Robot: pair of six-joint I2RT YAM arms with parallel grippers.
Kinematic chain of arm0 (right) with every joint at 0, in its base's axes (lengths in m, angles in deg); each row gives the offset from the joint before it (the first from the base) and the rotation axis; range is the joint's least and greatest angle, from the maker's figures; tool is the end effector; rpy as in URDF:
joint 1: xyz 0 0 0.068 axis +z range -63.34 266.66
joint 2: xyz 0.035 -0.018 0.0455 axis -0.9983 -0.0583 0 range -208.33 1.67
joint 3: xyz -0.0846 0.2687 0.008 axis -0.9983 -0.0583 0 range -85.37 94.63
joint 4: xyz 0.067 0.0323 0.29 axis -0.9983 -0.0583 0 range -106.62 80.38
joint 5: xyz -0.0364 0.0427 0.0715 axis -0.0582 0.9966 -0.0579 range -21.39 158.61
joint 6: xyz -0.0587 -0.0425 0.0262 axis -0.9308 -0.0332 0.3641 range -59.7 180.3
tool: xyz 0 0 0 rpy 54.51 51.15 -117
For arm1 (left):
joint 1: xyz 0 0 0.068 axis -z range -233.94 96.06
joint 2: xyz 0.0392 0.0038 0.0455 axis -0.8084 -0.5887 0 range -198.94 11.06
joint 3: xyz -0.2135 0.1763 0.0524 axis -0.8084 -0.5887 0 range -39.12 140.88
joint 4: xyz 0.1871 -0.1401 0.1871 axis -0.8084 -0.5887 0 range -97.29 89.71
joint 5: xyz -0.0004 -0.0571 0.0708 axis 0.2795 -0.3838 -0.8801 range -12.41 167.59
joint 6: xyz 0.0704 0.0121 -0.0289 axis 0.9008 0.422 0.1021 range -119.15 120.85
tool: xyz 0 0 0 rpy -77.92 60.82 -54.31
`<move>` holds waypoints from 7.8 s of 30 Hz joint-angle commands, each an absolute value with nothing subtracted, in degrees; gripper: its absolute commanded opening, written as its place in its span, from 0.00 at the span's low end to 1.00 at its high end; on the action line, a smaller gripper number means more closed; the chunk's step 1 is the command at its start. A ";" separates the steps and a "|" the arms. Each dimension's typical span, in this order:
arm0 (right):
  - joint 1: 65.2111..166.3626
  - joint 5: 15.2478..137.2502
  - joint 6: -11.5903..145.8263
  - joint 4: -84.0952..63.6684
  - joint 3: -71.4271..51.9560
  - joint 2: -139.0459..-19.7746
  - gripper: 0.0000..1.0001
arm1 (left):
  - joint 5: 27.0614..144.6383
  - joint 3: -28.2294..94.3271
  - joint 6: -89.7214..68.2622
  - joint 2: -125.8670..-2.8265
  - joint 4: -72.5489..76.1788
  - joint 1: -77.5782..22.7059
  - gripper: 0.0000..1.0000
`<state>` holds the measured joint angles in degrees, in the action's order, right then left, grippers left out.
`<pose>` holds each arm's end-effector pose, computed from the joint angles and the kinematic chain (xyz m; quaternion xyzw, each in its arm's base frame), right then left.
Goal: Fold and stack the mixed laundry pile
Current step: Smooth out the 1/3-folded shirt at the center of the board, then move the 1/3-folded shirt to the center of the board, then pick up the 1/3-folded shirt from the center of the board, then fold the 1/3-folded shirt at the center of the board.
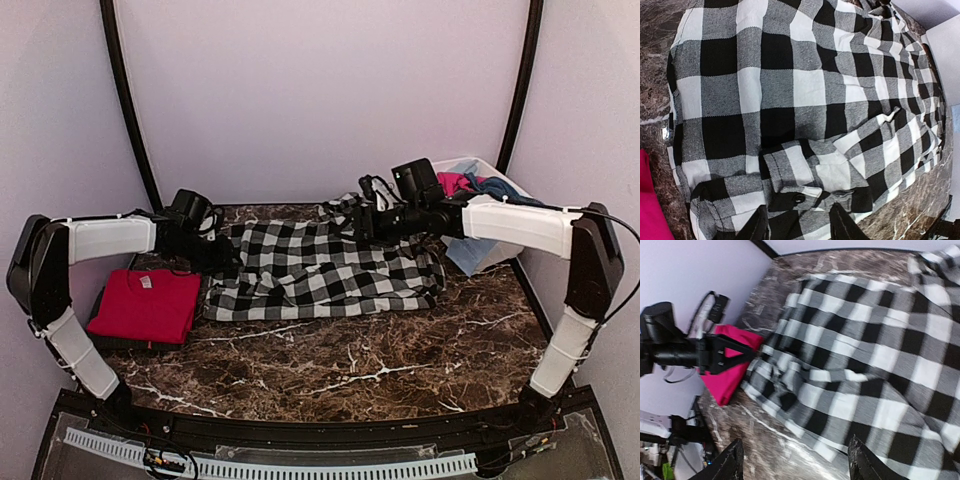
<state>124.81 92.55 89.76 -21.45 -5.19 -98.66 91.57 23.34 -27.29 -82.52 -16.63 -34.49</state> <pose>0.3540 0.3119 0.2696 -0.1652 0.8454 0.4147 0.2933 0.3768 -0.1500 0.1888 -0.0261 0.9257 -0.2490 0.2837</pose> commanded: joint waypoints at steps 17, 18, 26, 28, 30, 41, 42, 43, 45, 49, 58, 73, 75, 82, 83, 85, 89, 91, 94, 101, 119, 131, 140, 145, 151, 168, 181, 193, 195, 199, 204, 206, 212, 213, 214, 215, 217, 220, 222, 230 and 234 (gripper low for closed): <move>117.86 73.22 85.23 -29.07 -24.68 -99.68 0.59 | 92.68 26.10 -30.09 -94.60 -15.10 -32.58 0.36; 117.78 73.11 85.18 -29.04 -24.71 -100.23 0.58 | 92.81 26.47 -30.02 -94.81 -15.16 -32.58 0.33; 117.18 71.95 84.58 -28.75 -25.05 -102.69 0.56 | 88.71 28.80 -28.77 -91.91 -20.05 -32.58 0.00; 116.99 71.95 84.52 -28.78 -25.12 -102.96 0.56 | 87.07 29.00 -28.20 -90.25 -21.61 -32.58 0.00; 116.90 71.82 84.47 -28.73 -25.14 -103.03 0.56 | 85.34 29.11 -27.75 -88.66 -23.23 -32.58 0.00; 116.45 71.90 83.89 -29.57 -24.11 -102.92 0.55 | 79.03 28.90 -24.68 -89.03 -31.08 -32.58 0.25; 116.44 72.37 83.80 -29.65 -24.04 -102.60 0.55 | 76.70 29.02 -23.92 -89.00 -32.31 -32.58 0.36; 116.45 72.96 83.69 -29.60 -23.95 -102.12 0.55 | 74.99 29.18 -23.58 -88.60 -33.09 -32.58 0.40; 116.52 74.27 83.50 -29.59 -24.09 -100.21 0.55 | 71.83 29.73 -22.19 -87.05 -34.53 -32.58 0.52; 117.09 76.13 83.38 -29.88 -24.46 -95.53 0.56 | 76.48 29.92 -18.37 -83.04 -30.05 -32.35 0.60; 117.79 74.80 84.54 -31.52 -21.33 -95.19 0.53 | 80.89 39.47 -9.78 -93.30 -29.16 -29.65 0.56; 118.38 72.04 82.58 -32.85 -15.96 -108.85 0.36 | 71.20 39.06 -9.11 -104.46 -34.75 -21.49 0.27; 118.39 72.54 82.66 -32.68 -17.99 -108.27 0.36 | 71.32 37.26 -9.91 -104.27 -35.04 -19.99 0.26; 120.68 77.67 87.60 -31.05 -32.30 -98.66 0.36 | 73.12 29.68 -14.14 -98.98 -34.48 -17.02 0.26; 121.66 78.20 88.71 -31.03 -34.03 -96.88 0.36 | 73.24 28.85 -14.47 -98.19 -34.30 -16.84 0.27; 123.95 79.17 91.20 -31.40 -36.90 -93.88 0.36 | 73.66 26.66 -14.94 -95.62 -34.29 -16.66 0.27; 130.44 80.26 97.08 -33.42 -40.93 -88.22 0.37 | 76.63 23.40 -15.54 -91.78 -35.06 -16.22 0.29; 131.50 80.73 98.17 -35.22 -41.93 -84.50 0.38 | 78.83 22.19 -15.47 -89.69 -35.55 -15.34 0.30; 131.27 78.52 96.74 -39.11 -39.93 -79.27 0.41 | 80.65 21.25 -16.06 -85.49 -36.50 -14.69 0.34; 120.59 75.17 86.16 -39.85 -26.87 -78.16 0.47 | 79.82 27.25 -16.81 -77.36 -32.40 -18.97 0.55; 110.58 68.81 75.13 -38.77 12.85 -116.99 0.40 | 84.17 45.85 -16.48 -91.91 -24.81 -37.67 0.59; 109.51 64.04 71.02 -40.77 19.43 -127.37 0.37 | 82.52 54.31 -14.62 -102.23 -27.90 -39.32 0.59; 109.40 62.90 69.81 -41.83 22.04 -132.03 0.37 | 80.82 56.89 -13.22 -103.98 -29.34 -39.43 0.59; 109.38 64.04 69.50 -42.78 22.92 -134.61 0.36 | 79.83 58.94 -12.64 -106.20 -30.38 -39.61 0.61; 109.42 68.28 68.76 -43.64 24.19 -136.36 0.17 | 79.02 62.39 -12.17 -110.42 -33.25 -41.08 0.61; 109.42 69.25 69.27 -42.74 24.87 -127.68 0.00 | 79.69 63.78 -7.56 -114.61 -34.38 -42.40 0.52; 109.05 68.78 68.78 -42.96 25.03 -127.01 0.00 | 86.91 62.28 -6.07 -117.78 -32.38 -42.21 0.55; 108.59 69.29 68.83 -43.37 25.74 -124.75 0.00 | 87.61 65.52 -4.79 -118.83 -33.41 -42.25 0.01; 108.32 69.14 68.75 -43.37 25.86 -124.18 0.00 | 85.47 65.41 -5.29 -117.54 -32.71 -42.31 0.00; 107.70 69.20 68.57 -43.36 25.82 -122.84 0.00 | 83.75 65.26 -5.26 -115.02 -30.48 -42.32 0.00; 107.58 70.25 68.61 -43.08 24.83 -120.25 0.00 | 84.49 63.46 -5.39 -111.78 -29.01 -42.33 0.00; 107.58 70.85 68.81 -42.62 23.76 -119.04 0.00 | 85.24 61.94 -5.45 -110.19 -28.24 -42.28 0.00; 107.58 73.09 69.68 -42.03 19.51 -115.01 0.00 | 87.67 53.89 -5.78 -103.96 -24.01 -42.31 0.00; 107.63 73.62 69.99 -41.62 18.39 -114.18 0.00 | 87.80 51.70 -5.76 -102.31 -22.72 -42.33 0.00; 107.64 74.26 70.16 -41.20 17.09 -113.30 0.00 | 87.92 50.63 -5.61 -101.57 -22.23 -42.33 0.00; 107.66 74.61 70.34 -40.97 15.89 -112.41 0.00 | 88.08 48.75 -5.55 -100.15 -21.62 -42.33 0.00; 107.75 75.28 70.85 -40.58 13.35 -110.62 0.00 | 88.24 46.27 -5.46 -98.25 -21.41 -42.33 0.00; 108.13 76.40 71.73 -39.66 9.15 -107.85 0.00 | 88.81 41.72 -5.81 -95.57 -21.25 -42.29 0.00; 108.69 76.59 72.11 -38.99 6.18 -106.10 0.00 | 89.00 38.31 -6.11 -93.32 -20.32 -42.20 0.00; 111.77 76.06 73.62 -37.96 -5.34 -99.29 0.00 | 84.10 28.85 -5.25 -86.36 -19.79 -38.55 0.00; 113.67 75.59 74.81 -37.75 -10.42 -95.99 0.00 | 78.89 27.02 -3.48 -84.83 -22.06 -35.78 0.00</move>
<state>111.94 76.31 73.06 -39.35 -6.72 -100.46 84.75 29.19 -5.39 -88.53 -19.82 -38.41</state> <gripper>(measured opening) 0.002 0.008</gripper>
